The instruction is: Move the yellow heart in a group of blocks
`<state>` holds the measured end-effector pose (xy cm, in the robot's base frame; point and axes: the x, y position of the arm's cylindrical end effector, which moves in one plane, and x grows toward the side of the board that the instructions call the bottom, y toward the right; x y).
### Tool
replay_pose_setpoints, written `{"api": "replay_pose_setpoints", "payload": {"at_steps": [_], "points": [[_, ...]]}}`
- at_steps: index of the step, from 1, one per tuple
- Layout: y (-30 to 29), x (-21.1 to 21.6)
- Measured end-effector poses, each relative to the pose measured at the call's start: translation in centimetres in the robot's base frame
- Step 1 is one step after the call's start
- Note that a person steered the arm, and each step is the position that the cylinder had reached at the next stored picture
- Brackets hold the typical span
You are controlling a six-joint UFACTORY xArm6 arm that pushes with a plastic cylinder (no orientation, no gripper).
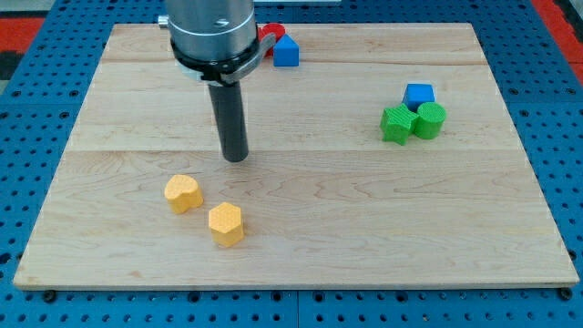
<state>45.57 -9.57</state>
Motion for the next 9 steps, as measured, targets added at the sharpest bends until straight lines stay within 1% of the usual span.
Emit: {"api": "replay_pose_setpoints", "payload": {"at_steps": [1,2,3,6,7,9], "points": [[-9.3,0.0],[-10.6,3.9],[-6.6,6.3],[4.9,6.7],[8.3,4.8],[16.6,-2.2]]}}
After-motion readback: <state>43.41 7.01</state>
